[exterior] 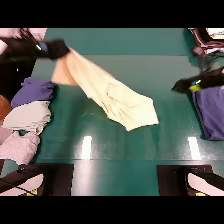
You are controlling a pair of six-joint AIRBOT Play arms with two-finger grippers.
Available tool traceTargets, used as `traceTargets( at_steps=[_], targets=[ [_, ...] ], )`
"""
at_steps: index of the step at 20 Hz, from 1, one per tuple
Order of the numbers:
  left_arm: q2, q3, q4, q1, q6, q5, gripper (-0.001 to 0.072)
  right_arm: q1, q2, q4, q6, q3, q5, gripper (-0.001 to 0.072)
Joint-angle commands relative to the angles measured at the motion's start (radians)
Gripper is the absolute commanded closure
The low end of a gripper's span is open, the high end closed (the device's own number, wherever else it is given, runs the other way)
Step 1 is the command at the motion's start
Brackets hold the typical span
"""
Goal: Fold the shirts.
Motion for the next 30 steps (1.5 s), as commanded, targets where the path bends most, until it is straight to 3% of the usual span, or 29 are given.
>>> traceTargets(
  at_steps=[1, 5, 10, 11, 12, 13, 14, 20, 30],
  targets=[
    [0.066, 0.229, 0.031, 0.000, 0.019, -0.004, 0.0686, 0.001, 0.134, -0.085, 0.002, 0.185, -0.024, 0.0700],
    [0.099, 0.332, 0.039, 0.000, 0.018, -0.069, 0.0686, 0.001, 0.188, -0.079, 0.032, 0.225, 0.021, 0.0699],
    [0.026, 0.297, 0.144, 0.000, 0.018, -0.317, 0.0686, 0.003, 0.161, 0.138, 0.038, 0.007, -0.010, 0.0689],
    [0.009, 0.277, 0.159, 0.000, 0.018, -0.336, 0.0686, 0.003, 0.138, 0.196, 0.037, -0.033, -0.011, 0.0594],
    [-0.003, 0.256, 0.172, 0.001, 0.018, -0.343, 0.0686, 0.011, 0.105, 0.262, 0.035, -0.074, -0.018, 0.0395],
    [-0.013, 0.233, 0.193, 0.000, 0.017, -0.340, 0.0686, 0.021, 0.069, 0.309, 0.028, -0.106, -0.037, 0.0277],
    [-0.027, 0.210, 0.206, 0.000, 0.017, -0.334, 0.0686, 0.043, 0.023, 0.347, 0.011, -0.134, -0.058, 0.0261],
    [-0.072, 0.160, 0.233, 0.000, 0.017, -0.326, 0.0686, 0.221, -0.275, 0.388, 0.008, -0.138, -0.286, 0.0261],
    [-0.072, 0.160, 0.233, 0.000, 0.018, -0.305, 0.0686, 0.392, -0.761, 0.442, 0.025, 0.379, -0.095, 0.0261]
  ],
)
